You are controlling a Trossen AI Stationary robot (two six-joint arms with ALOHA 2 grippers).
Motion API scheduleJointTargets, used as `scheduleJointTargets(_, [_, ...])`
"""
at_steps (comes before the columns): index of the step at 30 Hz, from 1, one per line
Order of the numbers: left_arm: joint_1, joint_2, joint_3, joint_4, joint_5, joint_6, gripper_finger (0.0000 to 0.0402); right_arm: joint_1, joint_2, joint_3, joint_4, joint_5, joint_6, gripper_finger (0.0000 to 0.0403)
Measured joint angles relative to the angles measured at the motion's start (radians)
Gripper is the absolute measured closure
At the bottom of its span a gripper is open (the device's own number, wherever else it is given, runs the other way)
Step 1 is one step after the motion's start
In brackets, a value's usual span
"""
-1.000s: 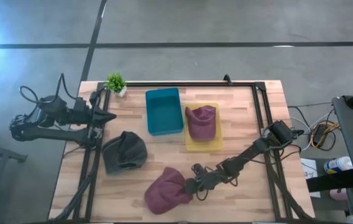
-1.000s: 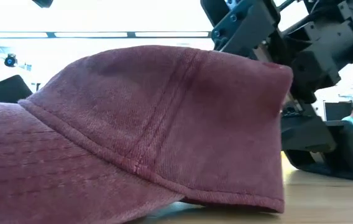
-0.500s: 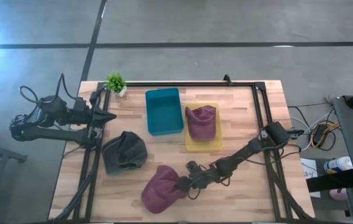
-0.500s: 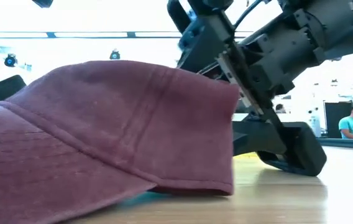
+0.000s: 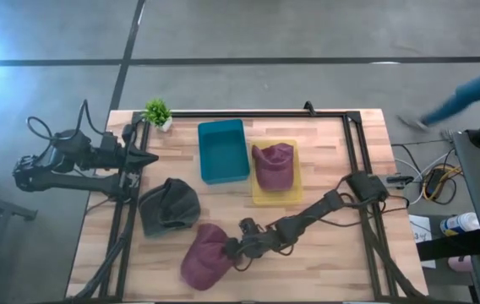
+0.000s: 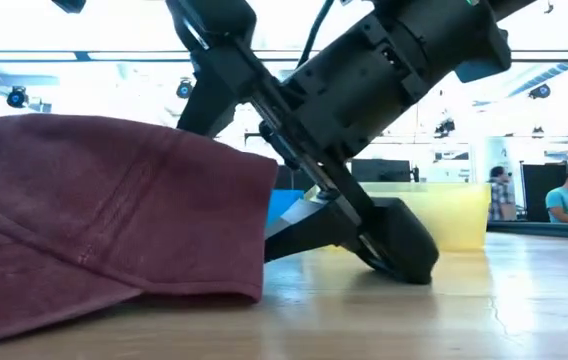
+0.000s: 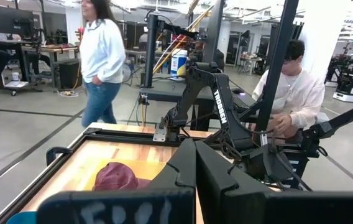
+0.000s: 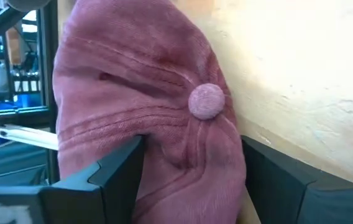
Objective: Pick & Place hat
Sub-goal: Put the red cap into the yellow bin
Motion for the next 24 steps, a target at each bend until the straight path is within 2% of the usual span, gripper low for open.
scheduleJointTargets(7, [0.0,0.0,0.0,0.0,0.0,0.0,0.0401,-0.011,0.026,0.049,-0.007,0.031,-0.006,0.0171])
scheduleJointTargets(15, [0.0,0.0,0.0,0.0,0.0,0.0,0.0401,-0.023,0.017,0.046,0.1,0.027,-0.095,0.0209])
scheduleJointTargets(20, [0.0,0.0,0.0,0.001,0.0,0.0,0.0401,-0.046,0.017,0.044,0.201,-0.035,-0.145,0.0219])
scheduleJointTargets(24, [0.0,0.0,0.0,0.001,0.0,0.0,0.0401,-0.07,0.017,0.044,0.271,-0.127,-0.21,0.0228])
